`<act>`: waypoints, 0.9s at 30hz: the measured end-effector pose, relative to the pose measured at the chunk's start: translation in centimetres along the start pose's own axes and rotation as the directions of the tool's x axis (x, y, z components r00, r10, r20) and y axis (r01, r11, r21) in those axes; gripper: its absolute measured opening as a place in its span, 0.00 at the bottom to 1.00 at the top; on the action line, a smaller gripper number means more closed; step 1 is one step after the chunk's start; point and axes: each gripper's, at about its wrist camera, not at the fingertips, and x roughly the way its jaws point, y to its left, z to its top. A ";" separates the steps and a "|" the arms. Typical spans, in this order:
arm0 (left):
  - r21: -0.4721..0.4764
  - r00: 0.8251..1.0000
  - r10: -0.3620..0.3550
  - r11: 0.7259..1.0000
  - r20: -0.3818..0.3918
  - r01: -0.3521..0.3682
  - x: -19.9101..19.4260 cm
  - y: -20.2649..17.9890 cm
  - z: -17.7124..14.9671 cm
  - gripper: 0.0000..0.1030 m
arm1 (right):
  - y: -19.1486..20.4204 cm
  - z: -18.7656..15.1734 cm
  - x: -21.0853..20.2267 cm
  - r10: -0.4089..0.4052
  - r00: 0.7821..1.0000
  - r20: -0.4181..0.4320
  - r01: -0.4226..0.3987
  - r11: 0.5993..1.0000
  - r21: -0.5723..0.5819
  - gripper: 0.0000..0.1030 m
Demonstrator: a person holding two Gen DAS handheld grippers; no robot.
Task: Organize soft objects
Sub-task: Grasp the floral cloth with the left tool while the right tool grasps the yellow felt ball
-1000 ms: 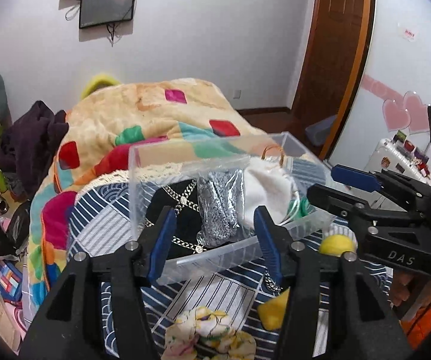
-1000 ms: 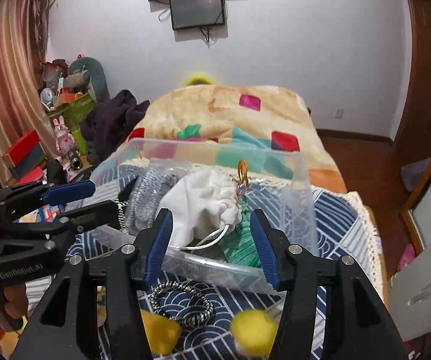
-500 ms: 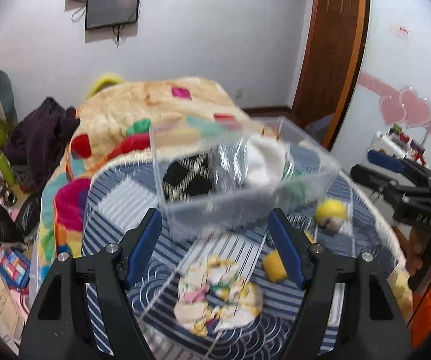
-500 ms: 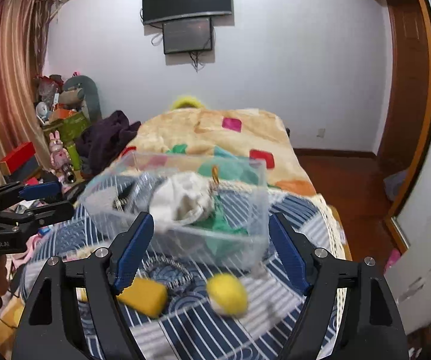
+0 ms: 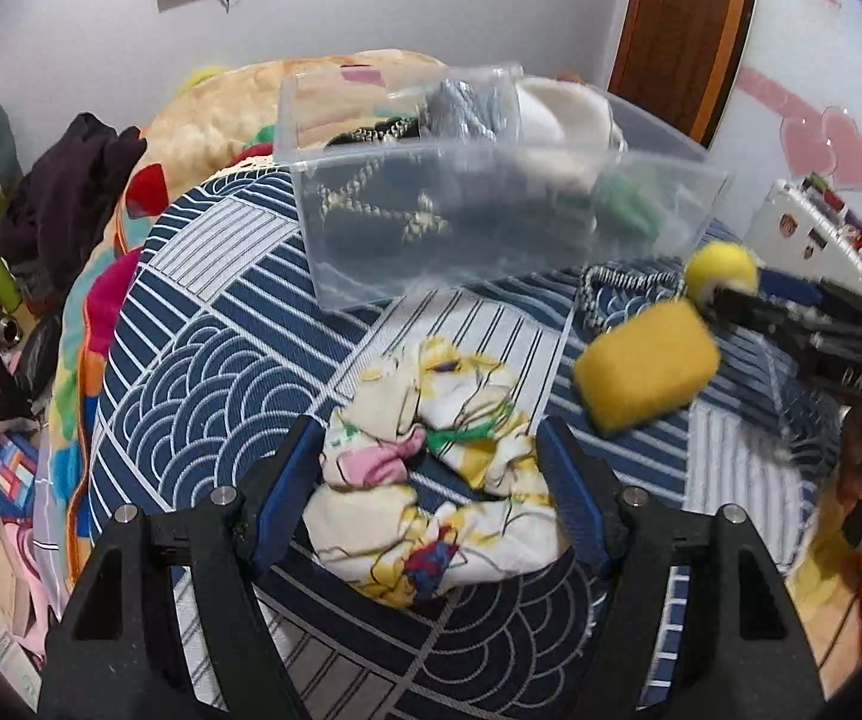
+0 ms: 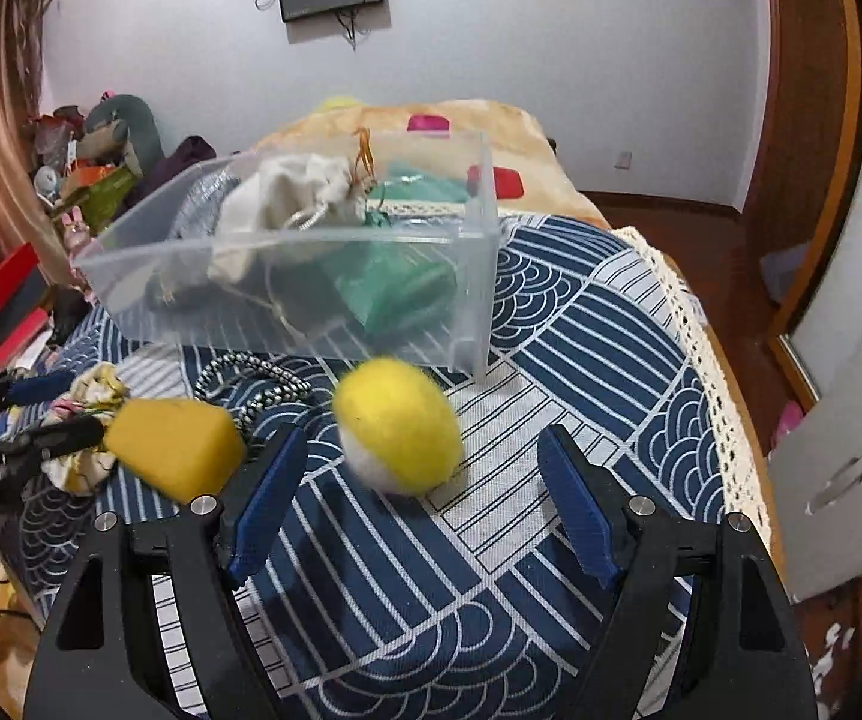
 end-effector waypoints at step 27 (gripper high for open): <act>0.039 0.983 -0.028 0.999 0.180 0.022 -5.2 -0.9 3.0 0.16 | 0.6 2.1 -3.6 0.047 0.992 0.117 -0.042 0.998 -0.043 0.36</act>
